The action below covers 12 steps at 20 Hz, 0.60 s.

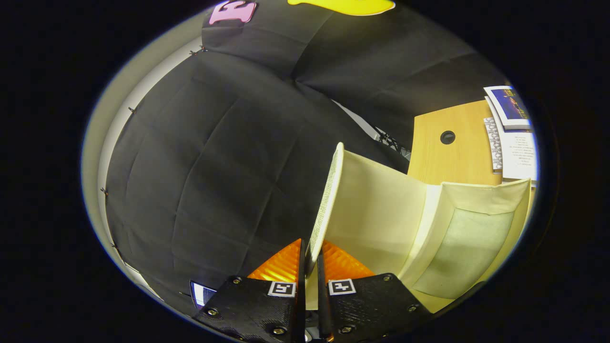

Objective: Open the storage box then place both shoes into the box .Put the left shoe in first, then the right shoe, with the right side of both shoes facing outward in a uniform manner.

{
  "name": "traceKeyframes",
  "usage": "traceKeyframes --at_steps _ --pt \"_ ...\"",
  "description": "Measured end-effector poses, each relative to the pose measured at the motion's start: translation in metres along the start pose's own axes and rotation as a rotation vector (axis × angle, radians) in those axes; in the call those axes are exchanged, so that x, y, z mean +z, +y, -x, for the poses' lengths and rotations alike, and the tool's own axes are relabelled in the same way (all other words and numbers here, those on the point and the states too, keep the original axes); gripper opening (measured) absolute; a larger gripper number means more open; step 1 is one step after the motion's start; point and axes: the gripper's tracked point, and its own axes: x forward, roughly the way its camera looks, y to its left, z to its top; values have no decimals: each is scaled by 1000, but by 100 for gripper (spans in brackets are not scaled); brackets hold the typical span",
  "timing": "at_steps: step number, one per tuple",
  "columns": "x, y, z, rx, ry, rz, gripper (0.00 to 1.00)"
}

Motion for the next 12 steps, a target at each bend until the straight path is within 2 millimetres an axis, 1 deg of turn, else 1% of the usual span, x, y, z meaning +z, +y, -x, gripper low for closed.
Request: traceKeyframes --at_steps 1,2,4,5,6,7,8,10,12 --pt "-2 3 -6 -4 6 4 11" --pt "0 3 -5 1 8 8 14" --pt "-1 6 -13 7 19 17 35" --pt "-2 8 -12 10 26 28 55" --pt "-4 3 -11 -10 35 49 65" --pt "-1 1 -5 -27 45 76 81" --pt "-6 -1 -3 -35 49 98 98" --pt "-8 -2 9 -39 55 122 96" --pt "-7 -4 29 -44 56 138 96"
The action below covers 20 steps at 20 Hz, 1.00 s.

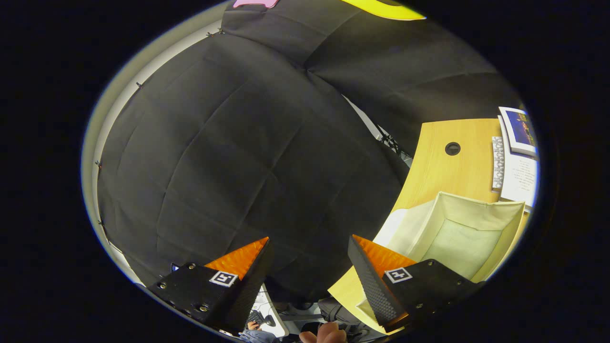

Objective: Open the storage box then place both shoes into the box .Put the left shoe in first, then the right shoe, with the right side of both shoes facing outward in a uniform manner.

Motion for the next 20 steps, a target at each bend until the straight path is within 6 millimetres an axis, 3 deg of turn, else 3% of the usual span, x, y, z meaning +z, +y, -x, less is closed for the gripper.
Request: traceKeyframes --at_steps 4,9,15,20 --pt "0 -6 52 -11 -28 19 96" --pt "-14 -35 113 -81 -84 84 96" --pt "-40 -82 178 -251 -157 169 96" --pt "-60 -140 233 -418 -203 204 97"
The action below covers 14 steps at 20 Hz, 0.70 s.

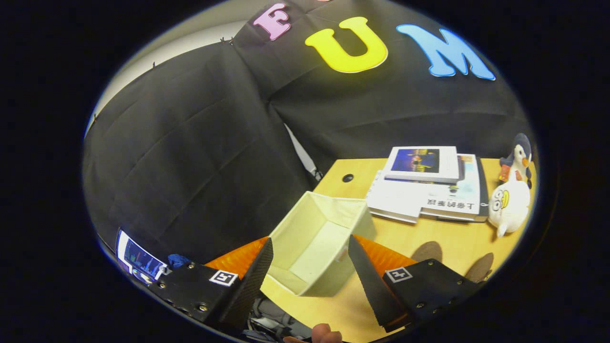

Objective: Open the storage box then place both shoes into the box .Put the left shoe in first, then the right shoe, with the right side of both shoes facing outward in a uniform manner.

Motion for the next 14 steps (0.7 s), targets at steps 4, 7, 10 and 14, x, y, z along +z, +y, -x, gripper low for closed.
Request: traceKeyframes --at_steps 4,7,10,14 --pt "-25 -59 18 -119 8 -9 97" --pt "-47 -100 30 -215 10 -11 97" --pt "-78 -138 38 -300 56 -18 96" --pt "-120 -176 39 -374 132 -69 96"
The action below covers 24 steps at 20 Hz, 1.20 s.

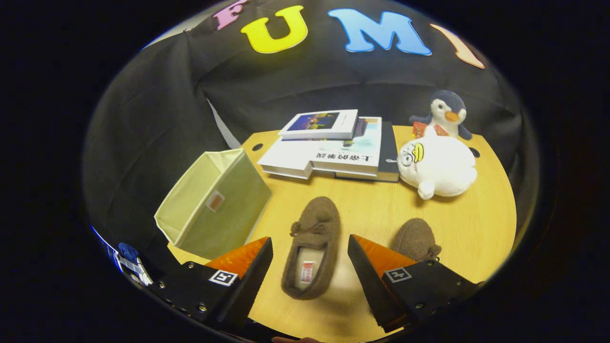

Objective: Open the storage box then place both shoes into the box .Put the left shoe in first, then the right shoe, with the right side of both shoes facing outward in a uniform manner.

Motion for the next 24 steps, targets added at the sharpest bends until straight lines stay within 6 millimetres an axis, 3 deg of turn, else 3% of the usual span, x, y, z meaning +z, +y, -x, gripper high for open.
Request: traceKeyframes --at_steps 6,9,12,13,15,18,19,20,21,24 --pt "-34 -19 -41 -35 115 -24 90" --pt "-41 -26 -57 -59 175 -6 85" --pt "-43 -29 -86 -69 210 -25 85" --pt "-42 -32 -93 -76 220 -28 74" --pt "-40 -33 -105 -82 232 -20 63" --pt "-40 -26 -107 -64 247 -20 30" --pt "-40 -26 -106 -65 250 -4 23" --pt "-39 -27 -106 -76 247 -3 23" --pt "-40 -27 -107 -77 251 -13 6" --pt "-37 -27 -97 -82 267 -42 6"
